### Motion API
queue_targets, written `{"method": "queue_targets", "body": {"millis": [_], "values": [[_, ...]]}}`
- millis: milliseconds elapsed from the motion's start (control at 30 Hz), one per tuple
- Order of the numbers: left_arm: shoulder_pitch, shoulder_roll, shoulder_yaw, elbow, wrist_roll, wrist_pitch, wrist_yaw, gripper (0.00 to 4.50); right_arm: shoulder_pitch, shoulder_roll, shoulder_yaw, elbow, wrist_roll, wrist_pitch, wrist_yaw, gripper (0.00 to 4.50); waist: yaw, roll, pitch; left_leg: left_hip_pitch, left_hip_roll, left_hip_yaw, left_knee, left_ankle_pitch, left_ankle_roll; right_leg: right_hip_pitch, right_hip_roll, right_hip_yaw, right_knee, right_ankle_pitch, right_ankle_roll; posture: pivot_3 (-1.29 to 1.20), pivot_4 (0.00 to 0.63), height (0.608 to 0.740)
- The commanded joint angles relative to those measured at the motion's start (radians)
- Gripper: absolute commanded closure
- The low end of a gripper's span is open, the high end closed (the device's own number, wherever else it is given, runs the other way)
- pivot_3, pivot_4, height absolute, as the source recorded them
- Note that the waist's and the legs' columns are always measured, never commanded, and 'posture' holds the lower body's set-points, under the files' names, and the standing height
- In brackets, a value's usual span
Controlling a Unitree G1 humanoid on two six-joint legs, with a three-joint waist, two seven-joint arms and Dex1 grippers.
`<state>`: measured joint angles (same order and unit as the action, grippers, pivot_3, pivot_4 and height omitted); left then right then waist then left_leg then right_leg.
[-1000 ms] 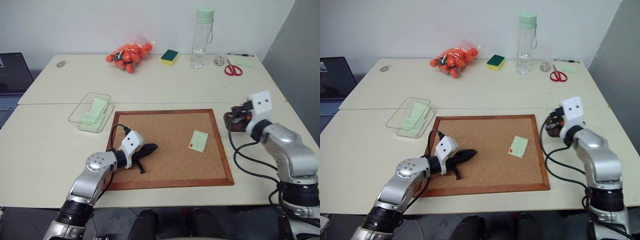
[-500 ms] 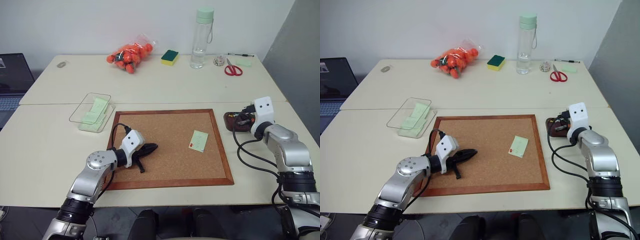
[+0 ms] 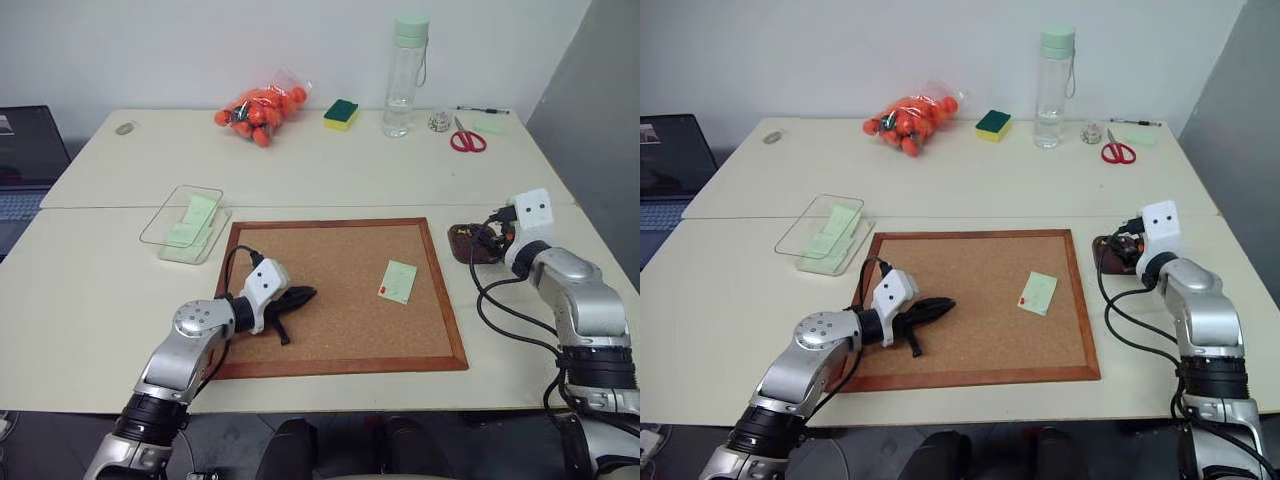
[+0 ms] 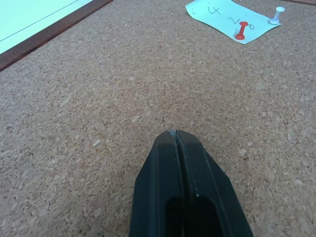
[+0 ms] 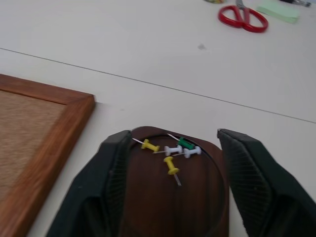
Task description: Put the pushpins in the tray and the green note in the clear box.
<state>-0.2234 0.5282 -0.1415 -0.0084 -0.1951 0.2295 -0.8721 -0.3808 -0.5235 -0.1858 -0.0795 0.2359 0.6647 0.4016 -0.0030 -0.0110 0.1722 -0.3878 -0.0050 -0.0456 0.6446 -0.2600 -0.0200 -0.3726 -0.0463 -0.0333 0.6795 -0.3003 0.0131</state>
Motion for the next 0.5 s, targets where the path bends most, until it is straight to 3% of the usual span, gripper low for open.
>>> {"method": "queue_targets", "body": {"millis": [33, 233, 500], "values": [[0.018, 0.022, -0.014, 0.031, 0.023, 0.010, -0.016, 4.50, 0.145, -0.025, -0.073, -0.319, 0.172, 0.095, 0.101, 1.00, 0.001, 0.000, 0.000, -0.001, 0.000, -0.001, 0.000, 0.000, 0.000, 0.000, 0.000, -0.001, 0.000, 0.000, 0.000, 0.00, 0.150, 0.740], [0.002, 0.026, -0.025, 0.057, 0.024, 0.002, -0.037, 4.50, 0.401, 0.003, -0.005, -0.605, 0.226, 0.043, 0.129, 1.00, -0.002, 0.000, 0.000, 0.000, 0.000, -0.001, 0.000, 0.000, 0.000, 0.001, 0.000, -0.001, -0.001, -0.003, 0.005, 0.00, 0.150, 0.740], [-0.017, 0.020, -0.036, 0.072, 0.024, -0.001, -0.047, 4.50, 0.471, 0.047, 0.178, -0.523, 0.067, -0.170, 0.108, 1.00, 0.000, 0.000, 0.000, 0.003, 0.001, 0.000, 0.001, 0.000, 0.000, 0.003, 0.000, 0.000, -0.001, -0.003, 0.006, 0.00, 0.150, 0.740]]}}
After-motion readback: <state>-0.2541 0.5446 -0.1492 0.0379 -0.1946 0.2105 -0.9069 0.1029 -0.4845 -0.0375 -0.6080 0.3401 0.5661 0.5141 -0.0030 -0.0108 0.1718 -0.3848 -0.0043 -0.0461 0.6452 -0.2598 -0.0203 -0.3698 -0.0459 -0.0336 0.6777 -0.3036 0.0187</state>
